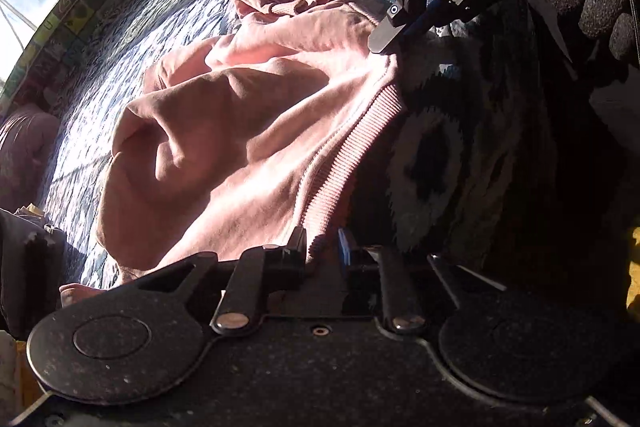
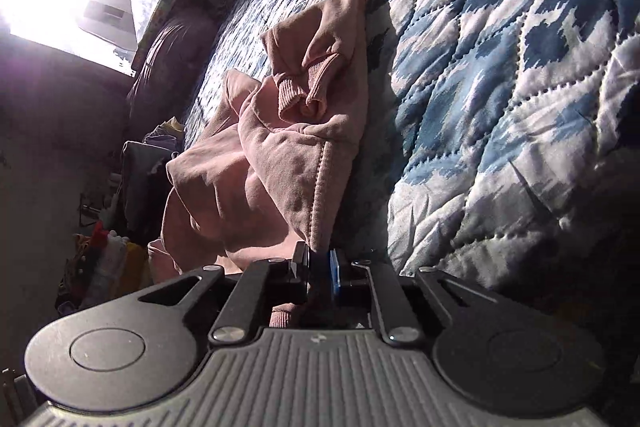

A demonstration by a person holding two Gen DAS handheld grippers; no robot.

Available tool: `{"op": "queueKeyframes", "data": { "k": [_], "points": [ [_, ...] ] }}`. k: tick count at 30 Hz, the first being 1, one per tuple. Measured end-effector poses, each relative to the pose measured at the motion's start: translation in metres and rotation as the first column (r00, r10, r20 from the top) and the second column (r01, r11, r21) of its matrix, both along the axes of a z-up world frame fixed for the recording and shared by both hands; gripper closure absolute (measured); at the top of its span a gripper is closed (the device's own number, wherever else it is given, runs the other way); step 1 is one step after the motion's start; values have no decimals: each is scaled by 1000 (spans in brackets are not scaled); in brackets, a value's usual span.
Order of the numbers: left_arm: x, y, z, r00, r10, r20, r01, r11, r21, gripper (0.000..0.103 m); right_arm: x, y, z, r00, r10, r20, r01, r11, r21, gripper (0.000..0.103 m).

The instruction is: Fold clothes

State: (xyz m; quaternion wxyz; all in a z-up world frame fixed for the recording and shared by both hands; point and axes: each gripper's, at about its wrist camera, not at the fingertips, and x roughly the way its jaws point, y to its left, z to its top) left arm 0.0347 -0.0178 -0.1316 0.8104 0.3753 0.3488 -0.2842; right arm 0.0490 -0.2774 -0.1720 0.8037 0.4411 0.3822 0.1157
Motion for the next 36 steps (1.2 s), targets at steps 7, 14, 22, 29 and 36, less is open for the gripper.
{"op": "queueKeyframes", "data": {
  "k": [7,14,22,29,36],
  "points": [
    [33,110,47,867,495,-57,-471,777,-418,62,-1,-9,38,983,11,183,7,995,-98,86],
    [72,265,23,522,695,-494,-715,40,-698,64,22,17,33,971,113,209,-87,988,-131,78],
    [128,294,-16,452,660,-600,-743,-94,-663,65,45,36,2,980,142,138,-119,980,-159,79],
    [150,287,-22,479,655,-584,-728,-75,-681,87,45,27,-18,985,110,130,-99,991,-87,82],
    [105,280,27,482,769,-421,-639,-20,-769,102,43,26,-14,989,95,112,-86,993,-81,81]
  ]
}}
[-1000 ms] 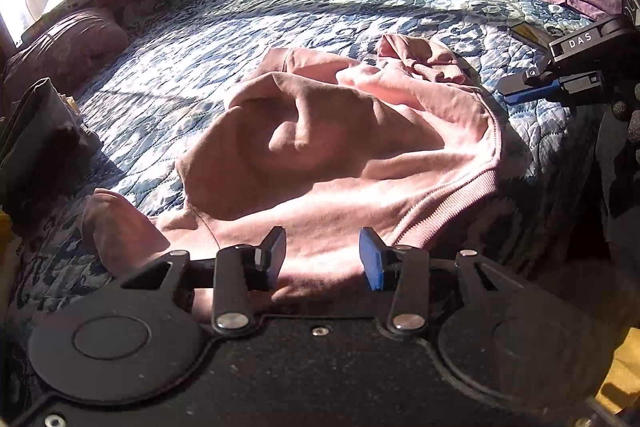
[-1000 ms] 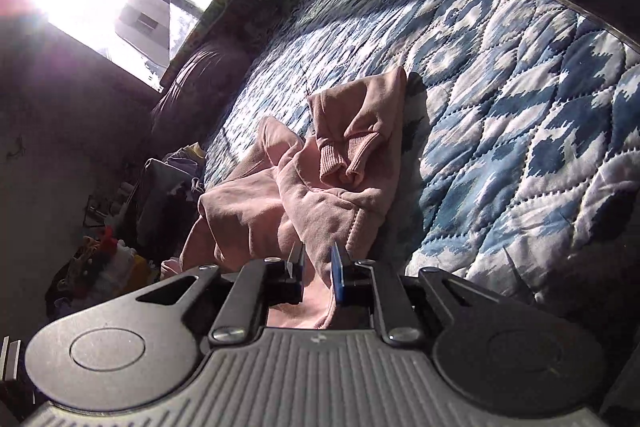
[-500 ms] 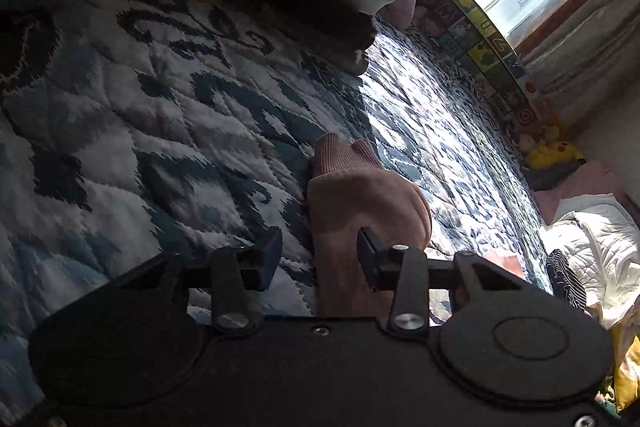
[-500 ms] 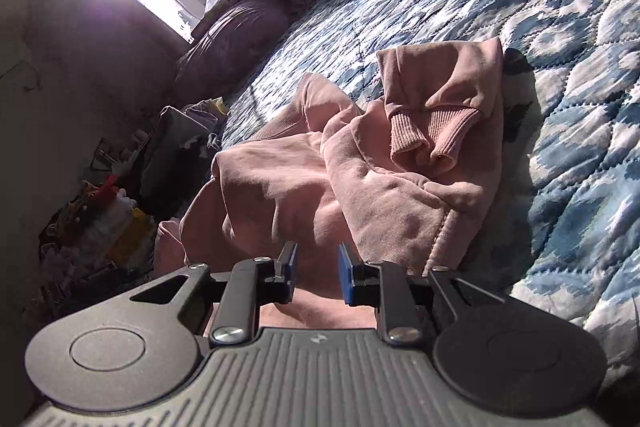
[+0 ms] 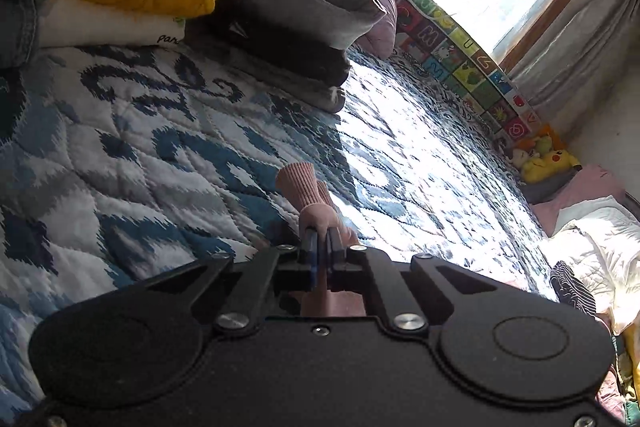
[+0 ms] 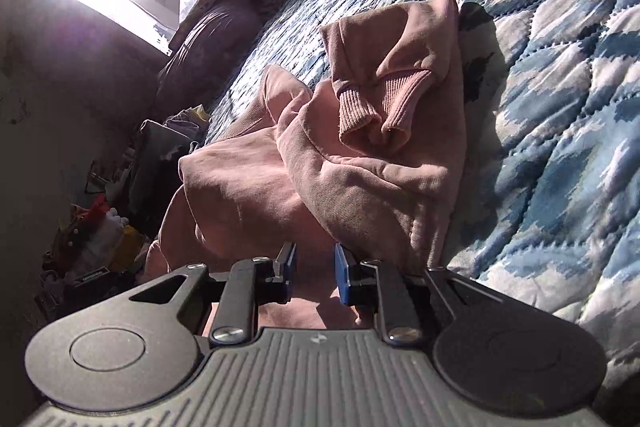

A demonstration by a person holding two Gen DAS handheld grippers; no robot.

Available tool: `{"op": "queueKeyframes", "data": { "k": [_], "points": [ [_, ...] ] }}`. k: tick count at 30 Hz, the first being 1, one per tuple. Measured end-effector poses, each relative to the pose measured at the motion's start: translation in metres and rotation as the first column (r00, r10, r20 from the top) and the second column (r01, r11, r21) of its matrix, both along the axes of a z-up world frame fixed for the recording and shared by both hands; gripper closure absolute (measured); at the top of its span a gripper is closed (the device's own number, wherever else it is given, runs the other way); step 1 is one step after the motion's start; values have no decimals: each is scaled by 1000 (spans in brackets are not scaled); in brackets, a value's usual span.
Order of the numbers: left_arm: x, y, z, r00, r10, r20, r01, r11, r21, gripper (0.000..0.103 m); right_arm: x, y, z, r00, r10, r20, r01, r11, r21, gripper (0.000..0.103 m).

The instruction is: Fold clothes

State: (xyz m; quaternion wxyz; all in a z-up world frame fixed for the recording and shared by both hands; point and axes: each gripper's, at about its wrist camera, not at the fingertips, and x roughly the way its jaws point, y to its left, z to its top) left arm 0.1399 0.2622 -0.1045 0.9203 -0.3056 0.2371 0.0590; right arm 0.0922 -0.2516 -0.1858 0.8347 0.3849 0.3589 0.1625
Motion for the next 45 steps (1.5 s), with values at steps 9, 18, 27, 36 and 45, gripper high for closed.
{"op": "queueKeyframes", "data": {
  "k": [9,18,27,36,45],
  "points": [
    [-43,15,-16,985,133,-109,-113,978,174,101,1,2,5,999,12,-29,-13,999,-30,80],
    [-36,48,-39,974,179,-138,-186,982,-42,60,0,2,7,999,36,-27,-37,997,-61,80],
    [-1,35,-4,999,15,-30,-8,973,230,73,1,4,6,999,32,-24,-33,997,-69,80],
    [-33,7,-12,997,-56,-45,68,928,366,65,-2,10,13,999,54,-4,-54,993,-107,71],
    [53,-30,-40,957,-190,-221,271,859,434,86,-1,7,6,998,59,9,-58,995,-86,71]
  ]
}}
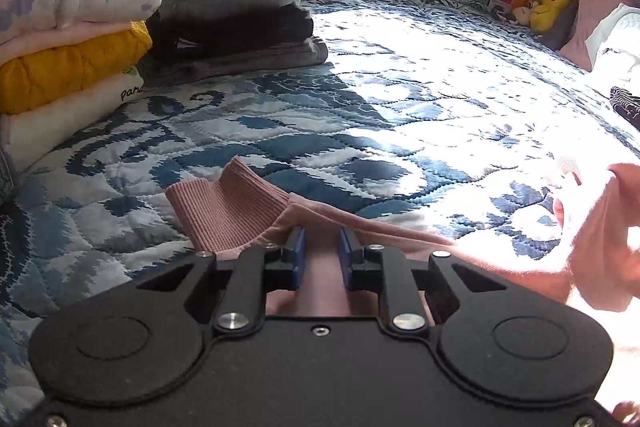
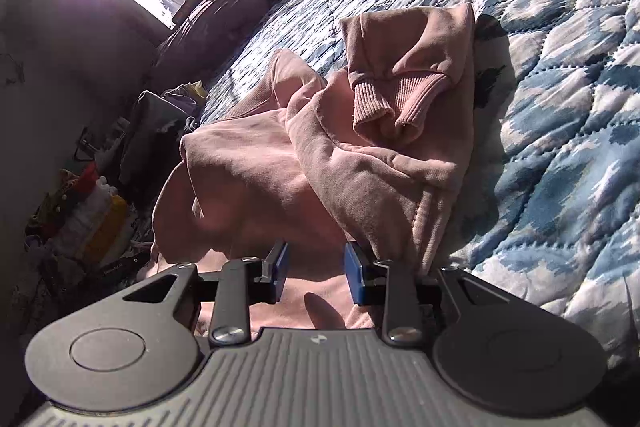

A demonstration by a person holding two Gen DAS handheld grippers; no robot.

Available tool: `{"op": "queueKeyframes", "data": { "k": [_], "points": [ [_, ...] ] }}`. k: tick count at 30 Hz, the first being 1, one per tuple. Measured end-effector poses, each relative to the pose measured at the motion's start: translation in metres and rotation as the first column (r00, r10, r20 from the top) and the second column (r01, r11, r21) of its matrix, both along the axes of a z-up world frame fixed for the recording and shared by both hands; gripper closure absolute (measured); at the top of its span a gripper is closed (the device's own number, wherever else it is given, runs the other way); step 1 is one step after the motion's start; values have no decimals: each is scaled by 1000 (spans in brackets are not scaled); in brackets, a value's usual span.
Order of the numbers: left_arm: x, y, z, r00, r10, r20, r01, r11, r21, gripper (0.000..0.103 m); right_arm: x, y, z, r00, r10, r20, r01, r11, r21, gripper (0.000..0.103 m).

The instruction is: Fold clothes

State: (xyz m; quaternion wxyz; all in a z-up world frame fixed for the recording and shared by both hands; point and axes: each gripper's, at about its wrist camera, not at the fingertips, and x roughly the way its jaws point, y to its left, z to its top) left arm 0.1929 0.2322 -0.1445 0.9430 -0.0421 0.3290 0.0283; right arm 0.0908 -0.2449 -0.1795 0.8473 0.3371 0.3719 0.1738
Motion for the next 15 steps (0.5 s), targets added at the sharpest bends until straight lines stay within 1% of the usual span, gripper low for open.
{"op": "queueKeyframes", "data": {
  "k": [2,3,5,6,7,8,9,10,13,15],
  "points": [
    [12,2,3,1000,9,-10,-9,1000,-26,87,0,-1,-1,1000,-3,0,3,1000,11,71],
    [11,5,7,1000,7,-8,-7,999,-42,87,1,-1,-2,1000,-4,0,4,1000,16,71],
    [1,10,16,1000,-6,8,7,998,-66,87,1,-2,-2,1000,-4,-2,4,1000,28,71],
    [-6,12,20,1000,-17,15,18,998,-66,86,1,-3,-2,1000,-2,-2,2,999,33,71],
    [-13,14,23,999,-27,19,28,999,-42,80,1,-4,-3,1000,0,-2,0,999,38,71],
    [-18,15,25,999,-35,17,35,999,-1,77,1,-5,-4,1000,2,0,-2,999,43,71],
    [-22,16,27,999,-45,6,45,998,39,77,1,-6,-5,1000,4,3,-4,999,47,71],
    [-22,17,27,998,-61,-8,62,996,62,77,0,-6,-6,1000,5,6,-5,999,51,71],
    [-16,15,25,992,-112,-53,117,987,108,74,1,-8,-7,1000,4,9,-5,998,62,71],
    [-5,11,18,989,-116,-88,128,982,138,74,0,-9,-8,1000,4,10,-5,998,70,71]
  ]
}}
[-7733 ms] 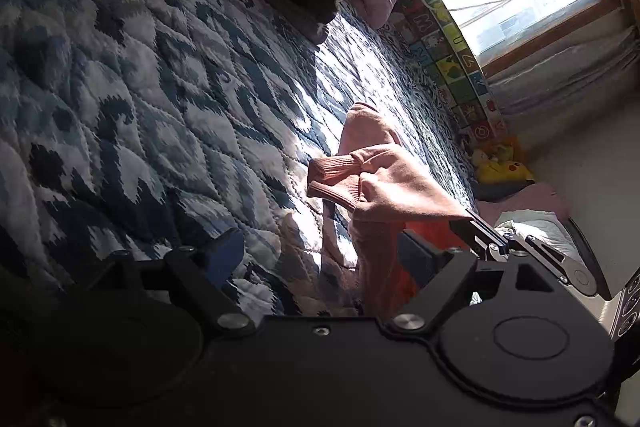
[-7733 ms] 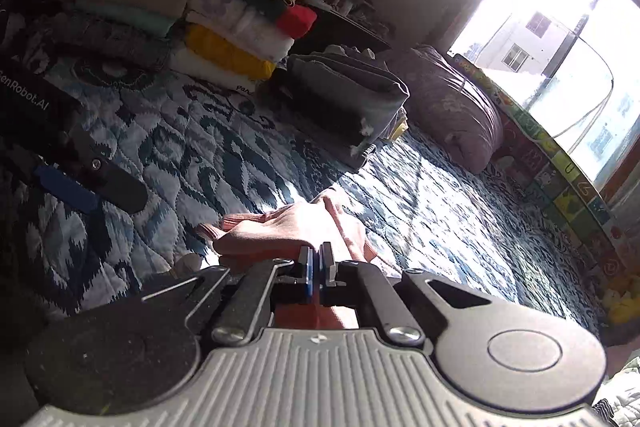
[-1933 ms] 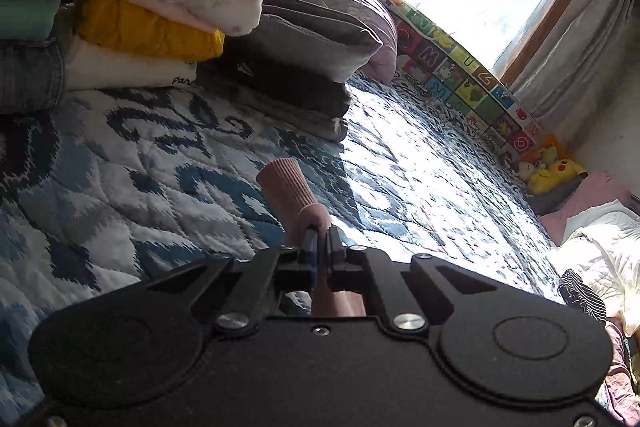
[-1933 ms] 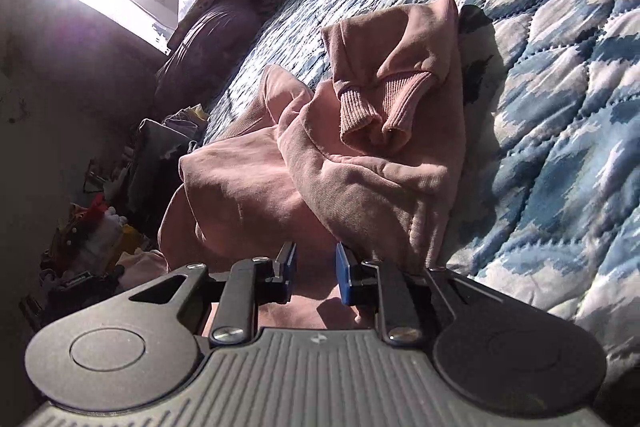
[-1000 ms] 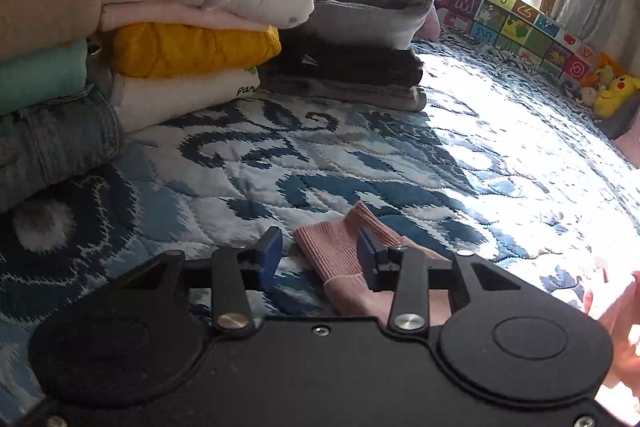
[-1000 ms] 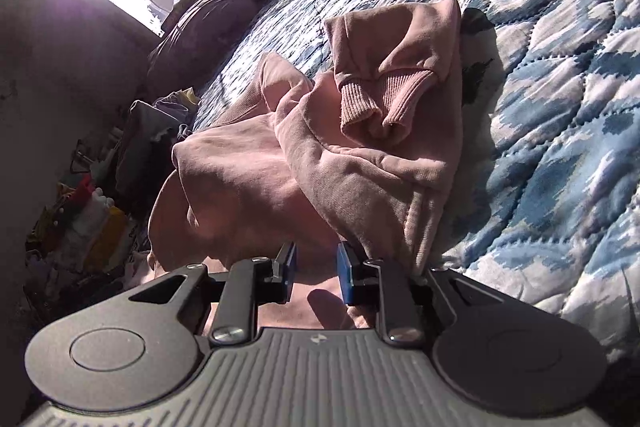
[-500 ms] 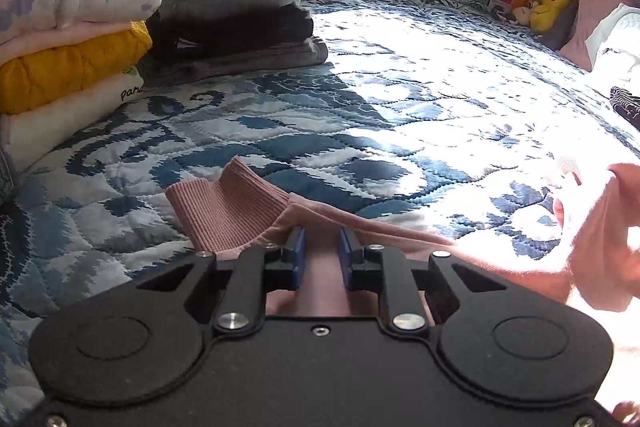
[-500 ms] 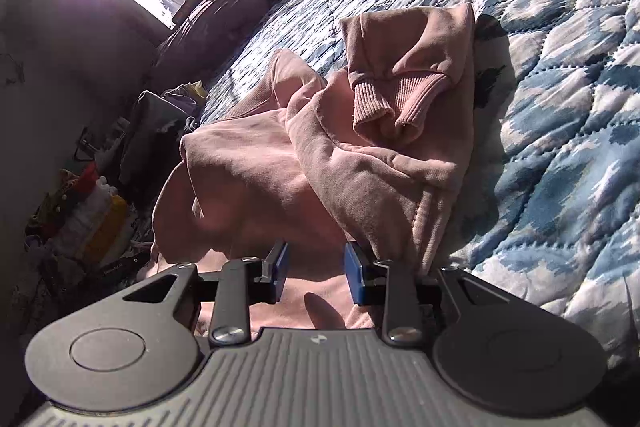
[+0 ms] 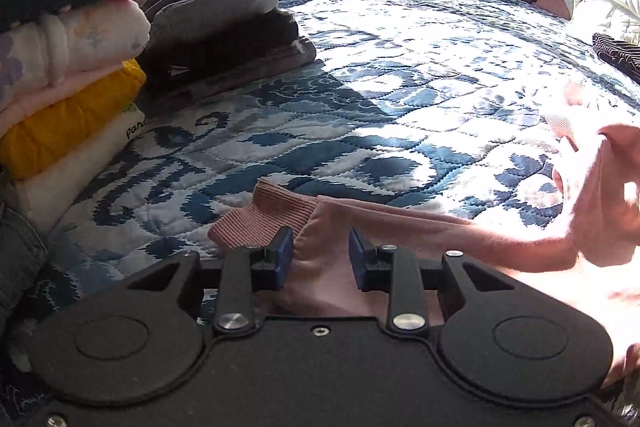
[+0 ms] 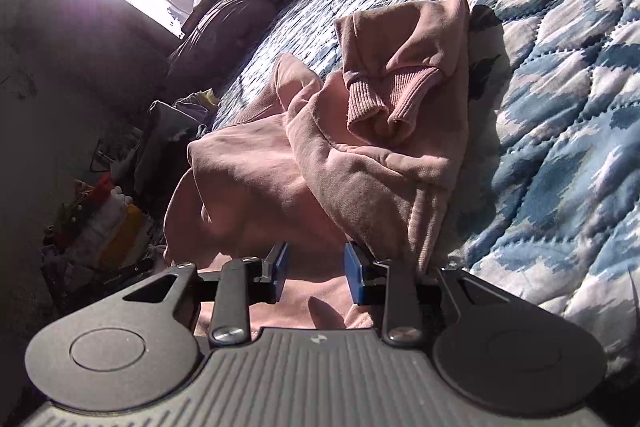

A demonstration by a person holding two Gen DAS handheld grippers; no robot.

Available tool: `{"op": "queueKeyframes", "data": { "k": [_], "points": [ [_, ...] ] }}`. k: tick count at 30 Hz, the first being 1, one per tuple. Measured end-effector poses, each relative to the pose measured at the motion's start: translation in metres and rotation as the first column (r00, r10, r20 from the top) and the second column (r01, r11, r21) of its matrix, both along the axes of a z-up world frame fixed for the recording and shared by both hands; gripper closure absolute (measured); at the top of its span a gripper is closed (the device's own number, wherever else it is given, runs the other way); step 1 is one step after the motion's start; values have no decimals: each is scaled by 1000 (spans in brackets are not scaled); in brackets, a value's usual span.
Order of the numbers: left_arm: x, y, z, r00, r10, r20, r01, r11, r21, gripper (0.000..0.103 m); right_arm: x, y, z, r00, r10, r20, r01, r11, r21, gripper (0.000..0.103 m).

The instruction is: Fold clothes

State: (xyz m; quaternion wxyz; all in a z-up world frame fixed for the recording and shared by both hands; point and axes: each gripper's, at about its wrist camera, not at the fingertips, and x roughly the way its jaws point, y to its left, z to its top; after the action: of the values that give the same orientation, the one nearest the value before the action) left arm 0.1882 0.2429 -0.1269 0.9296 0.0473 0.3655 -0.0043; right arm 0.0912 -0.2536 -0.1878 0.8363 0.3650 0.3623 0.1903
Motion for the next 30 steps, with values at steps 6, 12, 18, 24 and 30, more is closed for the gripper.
{"op": "queueKeyframes", "data": {
  "k": [6,12,18,24,30],
  "points": [
    [10,5,-2,999,43,18,-42,998,-48,97,0,-2,-2,1000,3,4,-3,1000,14,72],
    [9,10,7,992,71,104,-53,985,-166,97,1,-3,-4,1000,12,12,-12,1000,27,72],
    [27,6,-3,994,94,60,-84,985,-153,96,2,-4,-5,1000,11,15,-12,999,35,72],
    [14,16,11,985,150,82,-137,980,-147,75,3,-5,-6,1000,12,16,-13,999,46,72],
    [-34,69,-12,935,354,23,-298,819,-490,75,3,-2,-4,999,15,28,-16,1000,21,72]
  ]
}}
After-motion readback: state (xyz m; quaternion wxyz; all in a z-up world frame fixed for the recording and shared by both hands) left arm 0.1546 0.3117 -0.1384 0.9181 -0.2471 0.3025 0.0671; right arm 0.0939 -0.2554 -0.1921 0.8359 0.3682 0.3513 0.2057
